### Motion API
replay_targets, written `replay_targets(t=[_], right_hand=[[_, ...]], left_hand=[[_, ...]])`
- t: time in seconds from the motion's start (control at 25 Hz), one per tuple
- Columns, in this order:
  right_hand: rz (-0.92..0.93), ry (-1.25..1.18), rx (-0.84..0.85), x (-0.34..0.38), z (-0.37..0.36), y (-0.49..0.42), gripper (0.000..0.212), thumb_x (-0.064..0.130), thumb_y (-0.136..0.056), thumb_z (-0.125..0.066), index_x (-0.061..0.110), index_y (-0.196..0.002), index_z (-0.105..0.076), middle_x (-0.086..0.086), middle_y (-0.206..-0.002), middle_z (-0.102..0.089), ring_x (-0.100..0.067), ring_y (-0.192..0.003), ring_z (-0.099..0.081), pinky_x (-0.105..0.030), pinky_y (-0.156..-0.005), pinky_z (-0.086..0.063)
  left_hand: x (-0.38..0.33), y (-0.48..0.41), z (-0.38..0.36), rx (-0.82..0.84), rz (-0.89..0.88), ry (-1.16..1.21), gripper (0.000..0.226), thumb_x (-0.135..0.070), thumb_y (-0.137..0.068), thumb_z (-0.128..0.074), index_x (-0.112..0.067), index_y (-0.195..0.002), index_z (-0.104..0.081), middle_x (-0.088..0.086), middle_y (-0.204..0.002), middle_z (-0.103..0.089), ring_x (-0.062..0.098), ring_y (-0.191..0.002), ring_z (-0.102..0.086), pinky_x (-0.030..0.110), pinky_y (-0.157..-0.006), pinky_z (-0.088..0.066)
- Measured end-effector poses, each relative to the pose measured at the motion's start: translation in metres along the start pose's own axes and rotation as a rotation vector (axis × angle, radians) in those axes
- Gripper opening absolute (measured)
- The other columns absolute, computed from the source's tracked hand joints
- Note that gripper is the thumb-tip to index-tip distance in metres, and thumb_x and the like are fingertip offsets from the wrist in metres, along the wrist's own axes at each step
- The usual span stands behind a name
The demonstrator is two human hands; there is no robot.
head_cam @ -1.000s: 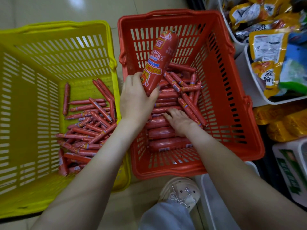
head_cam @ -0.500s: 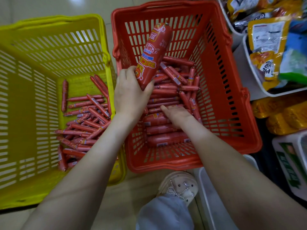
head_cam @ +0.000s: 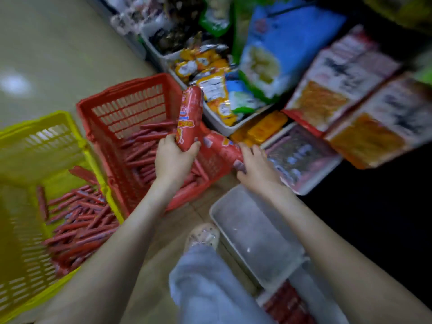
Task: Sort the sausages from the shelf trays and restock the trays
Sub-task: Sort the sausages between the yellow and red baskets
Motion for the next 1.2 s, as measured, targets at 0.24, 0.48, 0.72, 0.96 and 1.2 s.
replay_targets(t=[0.24,0.48,0.72,0.96,1.2], right_hand=[[-0.501,-0.440,-0.211,-0.119,0.086,0.191,0.063,0.011,-0.077,-0.066,0.015,-0.135,-0.039,-0.009,-0.116,-0.045,-0.027,-0.107,-0.048,-0.031,-0.088,-0.041],[-0.930,-0.938,-0.281,-0.182,0.055,0.354,0.046,0.013,-0.077,-0.069,0.017,-0.115,-0.044,-0.002,-0.096,-0.058,-0.018,-0.082,-0.060,-0.033,-0.071,-0.051],[-1.193,-1.184,-0.247,-0.202,-0.085,0.441,0.028,-0.001,-0.077,-0.070,0.021,-0.080,-0.052,-0.009,-0.085,-0.064,-0.005,-0.064,-0.058,-0.018,-0.055,-0.050],[-1.315,-1.337,-0.120,-0.194,-0.217,0.448,0.031,0.003,-0.075,-0.076,0.015,-0.098,-0.058,-0.004,-0.091,-0.064,-0.010,-0.073,-0.062,-0.024,-0.070,-0.051],[-1.346,-1.247,0.046,-0.191,-0.293,0.410,0.100,0.027,-0.064,-0.078,0.042,-0.141,-0.016,-0.008,-0.132,-0.051,-0.026,-0.097,-0.061,-0.040,-0.074,-0.055]], left_hand=[[-0.155,0.134,-0.053,0.532,-0.248,0.023,0.043,-0.041,-0.077,-0.073,-0.017,-0.112,-0.066,0.005,-0.101,-0.070,0.022,-0.093,-0.065,0.030,-0.077,-0.049],[-0.227,0.281,-0.114,0.913,-0.360,-0.114,0.029,-0.029,-0.075,-0.078,-0.023,-0.091,-0.054,0.000,-0.087,-0.063,0.013,-0.073,-0.060,0.027,-0.067,-0.050],[-0.095,0.377,-0.217,0.980,-0.264,-0.461,0.040,-0.038,-0.077,-0.071,-0.009,-0.103,-0.067,0.013,-0.099,-0.068,0.028,-0.095,-0.066,0.031,-0.074,-0.050],[0.090,0.394,-0.263,0.882,-0.180,-0.775,0.065,-0.068,-0.076,-0.051,-0.007,-0.091,-0.067,0.013,-0.085,-0.070,0.026,-0.079,-0.068,0.035,-0.070,-0.053],[0.135,0.395,-0.292,0.954,-0.221,-0.888,0.053,-0.035,-0.091,-0.054,-0.001,-0.128,-0.039,0.014,-0.128,-0.047,0.027,-0.118,-0.046,0.031,-0.097,-0.036]])
Point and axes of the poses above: each hand's wrist, its own y-axis away from the middle knuckle, its own z-axis out of the back of the hand, x = y × z, the point moved 4 cm from there along -y, towards the middle knuckle
